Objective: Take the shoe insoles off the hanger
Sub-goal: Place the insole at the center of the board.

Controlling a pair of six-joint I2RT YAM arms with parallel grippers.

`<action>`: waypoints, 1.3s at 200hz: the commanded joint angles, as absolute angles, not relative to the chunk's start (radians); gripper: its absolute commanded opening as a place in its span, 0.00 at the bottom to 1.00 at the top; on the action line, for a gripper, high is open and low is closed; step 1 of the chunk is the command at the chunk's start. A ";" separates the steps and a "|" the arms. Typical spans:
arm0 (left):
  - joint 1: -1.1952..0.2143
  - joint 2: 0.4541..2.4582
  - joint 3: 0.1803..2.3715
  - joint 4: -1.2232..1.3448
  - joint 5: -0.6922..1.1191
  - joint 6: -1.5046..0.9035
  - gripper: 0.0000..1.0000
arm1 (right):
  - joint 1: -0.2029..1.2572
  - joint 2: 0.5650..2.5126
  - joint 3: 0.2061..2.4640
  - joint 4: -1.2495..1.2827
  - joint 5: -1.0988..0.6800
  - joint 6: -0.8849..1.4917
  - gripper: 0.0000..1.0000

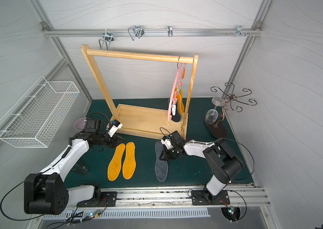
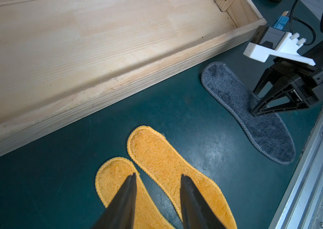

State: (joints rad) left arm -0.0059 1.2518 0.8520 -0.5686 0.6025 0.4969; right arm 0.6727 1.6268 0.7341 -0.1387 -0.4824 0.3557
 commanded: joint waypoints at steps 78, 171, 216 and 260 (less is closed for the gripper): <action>0.008 1.242 0.863 -0.568 0.635 0.517 0.42 | 0.669 1.424 0.635 -0.098 -0.289 0.470 0.52; 0.017 1.238 0.861 -0.561 0.645 0.493 0.41 | 0.664 0.708 0.307 0.215 0.151 0.412 0.72; 0.018 1.239 0.862 -0.529 0.611 0.438 0.43 | 0.651 0.551 0.265 0.279 0.161 0.166 0.95; 0.020 1.225 0.851 -0.505 0.588 0.417 0.50 | 0.607 0.686 0.322 0.360 0.105 0.024 0.99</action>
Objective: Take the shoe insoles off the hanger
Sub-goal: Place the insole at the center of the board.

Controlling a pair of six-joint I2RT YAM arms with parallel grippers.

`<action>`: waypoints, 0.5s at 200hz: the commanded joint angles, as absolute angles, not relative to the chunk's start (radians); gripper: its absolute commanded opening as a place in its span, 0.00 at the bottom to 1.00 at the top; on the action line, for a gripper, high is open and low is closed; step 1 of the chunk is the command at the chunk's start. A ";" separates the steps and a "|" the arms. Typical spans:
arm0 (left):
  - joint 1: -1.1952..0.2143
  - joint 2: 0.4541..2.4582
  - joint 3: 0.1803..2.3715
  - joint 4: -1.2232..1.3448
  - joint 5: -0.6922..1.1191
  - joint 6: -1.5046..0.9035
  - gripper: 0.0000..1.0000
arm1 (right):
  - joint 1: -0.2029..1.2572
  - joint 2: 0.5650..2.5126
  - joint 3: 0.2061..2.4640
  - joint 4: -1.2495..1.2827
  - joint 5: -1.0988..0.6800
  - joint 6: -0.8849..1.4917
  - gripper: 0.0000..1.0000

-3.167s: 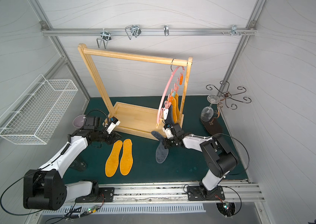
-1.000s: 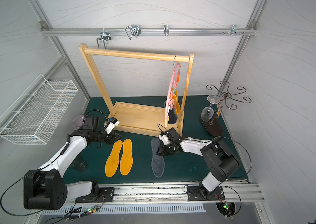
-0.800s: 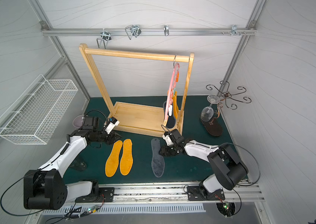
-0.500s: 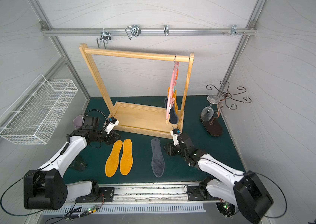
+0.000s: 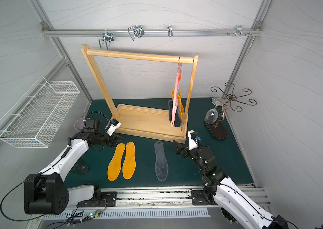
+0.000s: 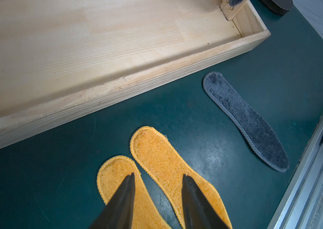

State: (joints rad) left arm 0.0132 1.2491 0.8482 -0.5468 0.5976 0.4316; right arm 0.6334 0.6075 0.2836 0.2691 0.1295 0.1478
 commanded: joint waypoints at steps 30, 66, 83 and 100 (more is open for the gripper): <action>0.023 1.214 0.849 -0.508 0.581 0.420 0.63 | 0.569 0.826 0.353 0.475 0.040 -0.079 0.99; 0.025 1.209 0.850 -0.533 0.602 0.447 0.70 | 0.473 0.941 0.404 0.502 -0.086 -0.094 0.99; 0.028 1.215 0.856 -0.588 0.651 0.501 1.00 | 0.457 0.984 0.396 0.571 -0.129 -0.145 0.99; 0.029 1.227 0.876 -0.628 0.676 0.523 1.00 | 0.437 1.022 0.408 0.605 -0.198 -0.192 0.99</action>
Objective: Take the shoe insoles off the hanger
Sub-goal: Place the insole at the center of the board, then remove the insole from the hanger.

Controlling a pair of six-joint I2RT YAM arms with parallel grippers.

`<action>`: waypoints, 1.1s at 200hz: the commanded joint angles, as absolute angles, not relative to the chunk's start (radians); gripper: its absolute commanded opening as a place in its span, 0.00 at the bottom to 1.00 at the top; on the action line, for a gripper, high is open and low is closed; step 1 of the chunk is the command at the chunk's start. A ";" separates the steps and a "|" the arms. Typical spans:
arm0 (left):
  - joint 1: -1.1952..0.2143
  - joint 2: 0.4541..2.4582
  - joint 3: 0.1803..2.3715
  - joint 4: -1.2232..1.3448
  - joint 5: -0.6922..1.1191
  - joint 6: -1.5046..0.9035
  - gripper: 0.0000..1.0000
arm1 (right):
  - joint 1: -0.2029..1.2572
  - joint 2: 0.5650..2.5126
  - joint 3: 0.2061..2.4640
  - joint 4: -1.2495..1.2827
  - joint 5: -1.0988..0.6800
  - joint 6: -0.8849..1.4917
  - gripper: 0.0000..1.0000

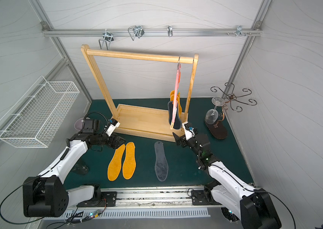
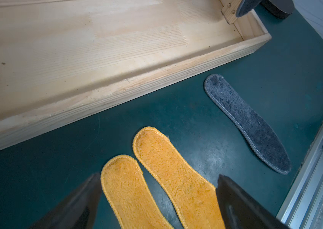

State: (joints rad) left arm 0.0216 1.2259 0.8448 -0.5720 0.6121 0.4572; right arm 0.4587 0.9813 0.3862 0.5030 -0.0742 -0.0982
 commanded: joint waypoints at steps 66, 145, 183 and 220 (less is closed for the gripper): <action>0.044 1.208 0.864 -0.603 0.653 0.500 1.00 | 0.385 1.163 0.490 0.703 -0.296 -0.290 0.99; 0.048 1.210 0.865 -0.604 0.661 0.498 0.97 | 0.361 1.332 0.587 0.773 -0.268 -0.274 0.98; 0.049 1.211 0.864 -0.606 0.673 0.503 0.97 | 0.357 1.416 0.622 0.841 -0.278 -0.271 0.98; 0.049 1.215 0.864 -0.606 0.680 0.505 0.97 | 0.330 1.478 0.666 0.865 -0.352 -0.256 0.98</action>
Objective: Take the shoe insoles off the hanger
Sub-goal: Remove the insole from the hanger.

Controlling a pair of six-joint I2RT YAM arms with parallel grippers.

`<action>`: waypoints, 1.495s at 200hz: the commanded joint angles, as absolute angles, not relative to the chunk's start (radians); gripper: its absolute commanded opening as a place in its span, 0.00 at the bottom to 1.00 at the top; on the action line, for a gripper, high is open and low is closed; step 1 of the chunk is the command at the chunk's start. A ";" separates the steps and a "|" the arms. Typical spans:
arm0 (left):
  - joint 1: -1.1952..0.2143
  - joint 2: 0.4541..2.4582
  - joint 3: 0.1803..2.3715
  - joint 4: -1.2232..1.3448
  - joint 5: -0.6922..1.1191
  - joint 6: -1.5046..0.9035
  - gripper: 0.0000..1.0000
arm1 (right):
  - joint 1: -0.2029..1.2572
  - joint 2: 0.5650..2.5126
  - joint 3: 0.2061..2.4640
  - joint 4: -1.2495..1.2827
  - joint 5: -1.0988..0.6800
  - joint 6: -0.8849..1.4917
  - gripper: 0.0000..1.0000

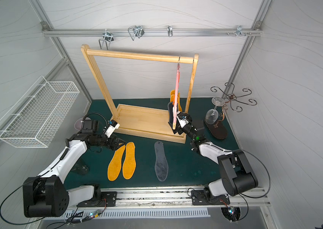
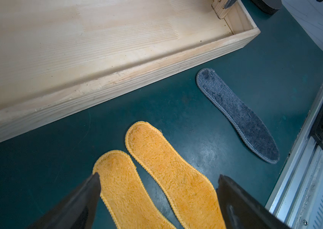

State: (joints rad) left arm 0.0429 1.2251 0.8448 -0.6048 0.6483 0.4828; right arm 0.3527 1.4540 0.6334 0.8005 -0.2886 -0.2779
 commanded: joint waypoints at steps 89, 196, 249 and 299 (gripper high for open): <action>0.051 1.218 0.866 -0.608 0.673 0.500 0.96 | 0.314 1.558 0.728 0.850 -0.626 -0.176 0.84; 0.054 1.231 0.870 -0.602 0.701 0.484 0.95 | 0.318 1.610 0.692 0.996 -0.704 0.018 0.31; 0.050 1.204 0.899 -0.576 0.817 0.444 0.95 | 0.326 1.651 0.623 1.275 -0.720 0.208 0.12; -0.100 1.246 0.996 -0.591 0.820 0.428 0.96 | 0.384 1.590 0.587 1.284 -0.695 0.233 0.08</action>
State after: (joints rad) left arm -0.0216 1.2293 0.9161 -0.6037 0.7776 0.4248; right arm 0.3511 1.6356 0.6064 1.2156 -0.6964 0.1940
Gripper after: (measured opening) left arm 0.954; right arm 0.083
